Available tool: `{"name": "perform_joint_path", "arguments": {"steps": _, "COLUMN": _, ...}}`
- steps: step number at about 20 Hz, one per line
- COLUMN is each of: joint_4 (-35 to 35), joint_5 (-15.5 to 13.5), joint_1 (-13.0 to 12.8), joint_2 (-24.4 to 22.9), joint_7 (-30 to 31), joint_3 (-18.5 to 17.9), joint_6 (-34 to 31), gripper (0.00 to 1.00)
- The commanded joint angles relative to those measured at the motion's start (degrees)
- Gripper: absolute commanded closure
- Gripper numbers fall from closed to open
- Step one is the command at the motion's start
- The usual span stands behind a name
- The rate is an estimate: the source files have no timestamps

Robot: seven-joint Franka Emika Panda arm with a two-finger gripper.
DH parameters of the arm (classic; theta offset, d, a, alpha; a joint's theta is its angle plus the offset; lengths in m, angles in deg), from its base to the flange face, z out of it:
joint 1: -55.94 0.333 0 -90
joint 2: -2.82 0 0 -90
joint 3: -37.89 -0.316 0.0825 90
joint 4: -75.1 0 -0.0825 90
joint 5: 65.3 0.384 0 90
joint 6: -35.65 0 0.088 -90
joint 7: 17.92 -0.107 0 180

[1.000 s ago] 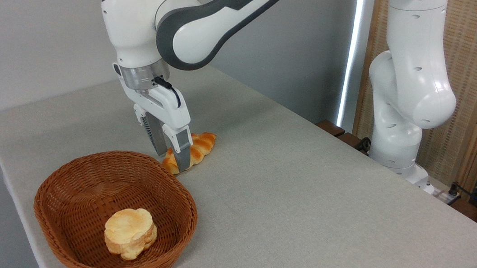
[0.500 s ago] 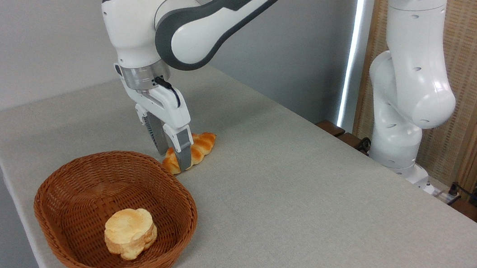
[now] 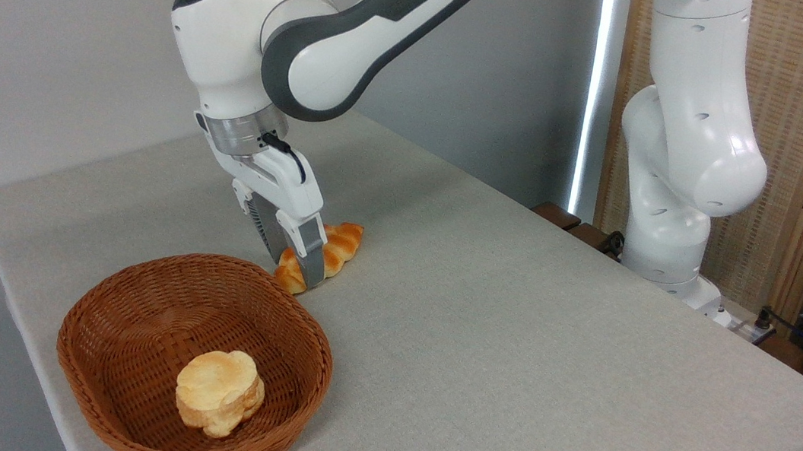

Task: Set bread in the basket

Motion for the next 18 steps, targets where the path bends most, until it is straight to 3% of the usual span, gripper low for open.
{"name": "perform_joint_path", "arguments": {"steps": 1, "joint_4": 0.4, "joint_5": 0.23, "joint_1": -0.28, "joint_2": -0.62, "joint_7": -0.14, "joint_3": -0.2, "joint_6": -0.87, "gripper": 0.48}}
{"name": "perform_joint_path", "arguments": {"steps": 10, "joint_4": 0.23, "joint_5": 0.23, "joint_1": -0.28, "joint_2": -1.5, "joint_7": -0.06, "joint_3": -0.2, "joint_6": -0.87, "gripper": 0.48}}
{"name": "perform_joint_path", "arguments": {"steps": 18, "joint_4": -0.12, "joint_5": 0.14, "joint_1": -0.28, "joint_2": -5.98, "joint_7": 0.03, "joint_3": -0.2, "joint_6": -2.45, "gripper": 0.47}}
